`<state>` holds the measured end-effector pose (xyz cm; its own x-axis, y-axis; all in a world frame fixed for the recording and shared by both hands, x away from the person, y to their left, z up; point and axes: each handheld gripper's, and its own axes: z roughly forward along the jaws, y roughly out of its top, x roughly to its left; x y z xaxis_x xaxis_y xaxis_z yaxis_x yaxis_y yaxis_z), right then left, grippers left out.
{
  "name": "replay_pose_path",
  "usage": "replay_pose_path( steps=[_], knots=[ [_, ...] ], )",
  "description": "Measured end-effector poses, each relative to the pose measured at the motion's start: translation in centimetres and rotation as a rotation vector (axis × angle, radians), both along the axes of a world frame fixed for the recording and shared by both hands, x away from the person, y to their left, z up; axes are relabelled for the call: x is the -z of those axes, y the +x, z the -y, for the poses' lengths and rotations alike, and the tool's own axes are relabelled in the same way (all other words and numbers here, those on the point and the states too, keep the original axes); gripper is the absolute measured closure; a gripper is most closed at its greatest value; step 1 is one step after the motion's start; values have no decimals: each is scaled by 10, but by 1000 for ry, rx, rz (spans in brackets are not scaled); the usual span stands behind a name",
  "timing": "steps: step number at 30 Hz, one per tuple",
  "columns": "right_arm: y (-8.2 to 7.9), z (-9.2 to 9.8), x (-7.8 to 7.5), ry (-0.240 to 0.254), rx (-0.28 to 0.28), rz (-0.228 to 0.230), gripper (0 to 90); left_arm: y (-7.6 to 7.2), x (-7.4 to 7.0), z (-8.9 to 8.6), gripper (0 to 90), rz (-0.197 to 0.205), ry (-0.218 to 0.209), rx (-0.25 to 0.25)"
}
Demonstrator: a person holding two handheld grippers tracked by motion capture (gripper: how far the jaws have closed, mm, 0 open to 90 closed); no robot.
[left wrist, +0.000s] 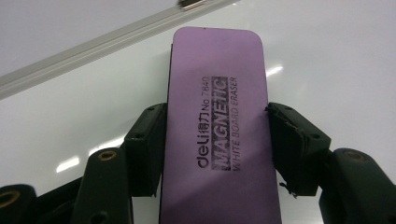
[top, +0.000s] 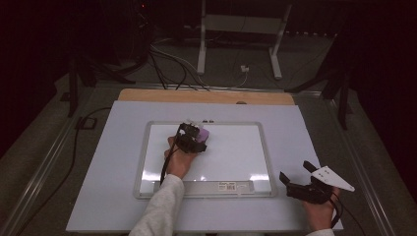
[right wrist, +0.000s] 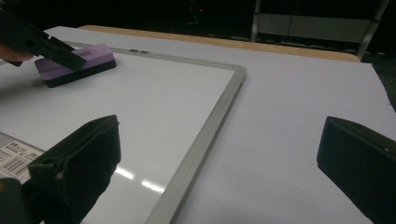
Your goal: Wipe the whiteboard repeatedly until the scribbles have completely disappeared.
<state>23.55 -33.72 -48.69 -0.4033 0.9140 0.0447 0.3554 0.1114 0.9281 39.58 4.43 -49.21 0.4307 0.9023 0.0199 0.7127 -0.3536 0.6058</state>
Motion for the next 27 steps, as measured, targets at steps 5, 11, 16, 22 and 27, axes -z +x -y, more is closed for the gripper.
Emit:
replay_pose_path(
  steps=[5, 11, 16, 22, 27],
  knots=[
    [0, 0, 0, 0, -1, -2, 2, 1, 0, -10, 421, -3, -12, -53],
    [0, 0, 0, 2, 1, -1, 3, 2, 0, -19, 421, -2, -12, -92],
    [0, 0, 0, 1, 0, -2, 3, -1, -2, -30, 420, 11, -37, -118],
    [0, -1, 0, 0, -2, -4, 2, -6, -10, -34, 421, 32, -54, -105],
    [0, -1, 0, 2, 0, -5, 2, -11, -16, -36, 421, 49, -76, -95]
  ],
)
